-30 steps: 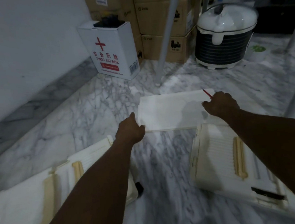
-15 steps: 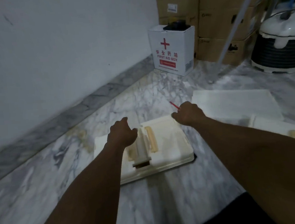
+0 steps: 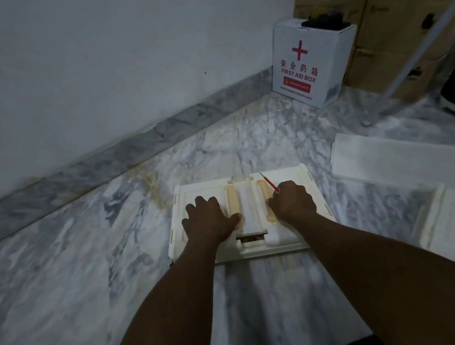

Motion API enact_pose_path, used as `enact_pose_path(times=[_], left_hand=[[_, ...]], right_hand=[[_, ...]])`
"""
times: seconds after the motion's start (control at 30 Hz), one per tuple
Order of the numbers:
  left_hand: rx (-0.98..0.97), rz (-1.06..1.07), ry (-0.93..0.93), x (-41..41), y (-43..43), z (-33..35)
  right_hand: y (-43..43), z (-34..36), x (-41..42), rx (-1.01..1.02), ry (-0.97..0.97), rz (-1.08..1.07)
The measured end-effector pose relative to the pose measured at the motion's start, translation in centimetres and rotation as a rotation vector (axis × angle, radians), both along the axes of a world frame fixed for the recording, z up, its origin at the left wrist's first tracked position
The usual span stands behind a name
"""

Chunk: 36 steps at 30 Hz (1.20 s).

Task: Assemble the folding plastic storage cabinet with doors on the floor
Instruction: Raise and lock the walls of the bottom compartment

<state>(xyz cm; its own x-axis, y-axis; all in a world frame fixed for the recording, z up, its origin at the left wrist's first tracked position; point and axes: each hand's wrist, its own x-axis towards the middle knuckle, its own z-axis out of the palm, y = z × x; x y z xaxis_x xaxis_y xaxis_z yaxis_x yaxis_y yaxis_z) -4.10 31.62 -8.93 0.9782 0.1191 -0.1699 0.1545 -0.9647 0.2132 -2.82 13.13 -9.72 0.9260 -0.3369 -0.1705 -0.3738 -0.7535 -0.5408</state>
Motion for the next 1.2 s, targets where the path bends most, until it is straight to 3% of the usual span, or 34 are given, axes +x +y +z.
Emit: enact_pose_path(times=[0.27, 0.57, 0.9, 1.2], left_hand=[[0.007, 0.048, -0.028, 0.2, -2.4, 0.4], [-0.106, 0.078, -0.199, 0.2, -0.5, 2.7], [-0.171, 0.274, -0.329, -1.6, 4.6, 7.5], [-0.417, 0.464, -0.304, -3.0, 10.5, 8.8]], right_hand=[[0.7, 0.5, 0.9, -0.1, 0.048, 0.041], [0.4, 3.8, 2.3, -0.027, 0.006, 0.107], [-7.7, 11.1, 1.2, -0.192, -0.075, 0.092], [-13.5, 11.7, -0.8, -0.137, -0.054, -0.019]])
